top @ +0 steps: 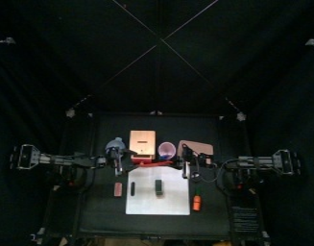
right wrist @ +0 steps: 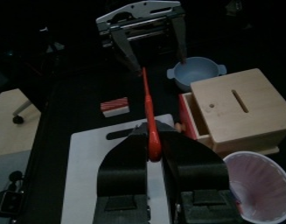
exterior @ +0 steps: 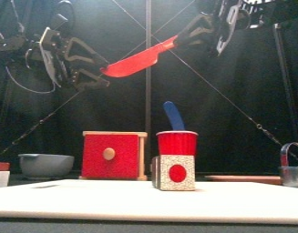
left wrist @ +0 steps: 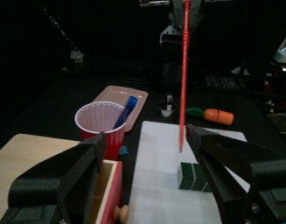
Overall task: Place sushi on board then cut the sushi with the knife then place the pieces on the plate
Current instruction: Grasp knife edge with left hand
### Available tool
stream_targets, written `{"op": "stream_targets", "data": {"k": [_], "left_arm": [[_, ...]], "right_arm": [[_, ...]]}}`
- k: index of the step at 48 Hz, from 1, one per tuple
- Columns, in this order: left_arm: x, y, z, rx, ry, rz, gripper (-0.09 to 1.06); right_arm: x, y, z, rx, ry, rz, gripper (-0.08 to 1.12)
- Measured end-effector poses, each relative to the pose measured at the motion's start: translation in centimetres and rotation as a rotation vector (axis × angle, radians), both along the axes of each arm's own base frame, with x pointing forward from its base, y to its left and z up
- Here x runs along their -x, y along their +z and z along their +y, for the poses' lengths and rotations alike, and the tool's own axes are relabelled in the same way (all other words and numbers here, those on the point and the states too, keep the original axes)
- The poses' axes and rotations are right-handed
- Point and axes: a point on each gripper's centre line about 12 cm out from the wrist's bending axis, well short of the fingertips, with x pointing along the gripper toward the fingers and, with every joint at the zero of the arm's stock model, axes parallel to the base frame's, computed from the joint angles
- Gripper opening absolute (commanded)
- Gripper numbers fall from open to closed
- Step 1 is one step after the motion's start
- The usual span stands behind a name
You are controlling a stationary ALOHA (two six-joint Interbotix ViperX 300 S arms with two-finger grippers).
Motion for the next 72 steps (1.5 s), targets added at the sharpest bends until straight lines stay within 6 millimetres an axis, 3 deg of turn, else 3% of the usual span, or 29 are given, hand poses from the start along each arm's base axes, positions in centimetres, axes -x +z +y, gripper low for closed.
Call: {"op": "stream_targets", "data": {"k": [12,21,28,43,60,72], "left_arm": [[-0.2,0.0,-1.6,-0.001,-0.060,0.000,0.84],[-0.1,-0.2,-1.7,0.001,-0.062,0.008,0.62],[-0.1,-0.3,-1.7,0.006,-0.058,0.010,0.53],[-0.1,-0.3,-1.6,0.007,-0.057,0.010,0.55],[0.1,-0.6,-1.7,0.010,-0.059,0.016,0.81],[0.1,-0.6,-1.6,0.014,-0.054,0.016,0.82]], "right_arm": [[-0.7,-0.5,-0.2,0.023,-0.005,0.004,0.39],[-0.8,-0.5,-0.3,0.026,-0.008,-0.004,0.39],[-0.9,-0.3,-0.2,0.029,-0.009,-0.020,0.39],[-1.1,-0.2,0.1,0.033,-0.006,-0.040,0.39],[-1.4,-0.6,0.1,0.033,-0.005,-0.029,0.39],[-1.5,-0.6,0.2,0.033,-0.001,-0.029,0.39]]}}
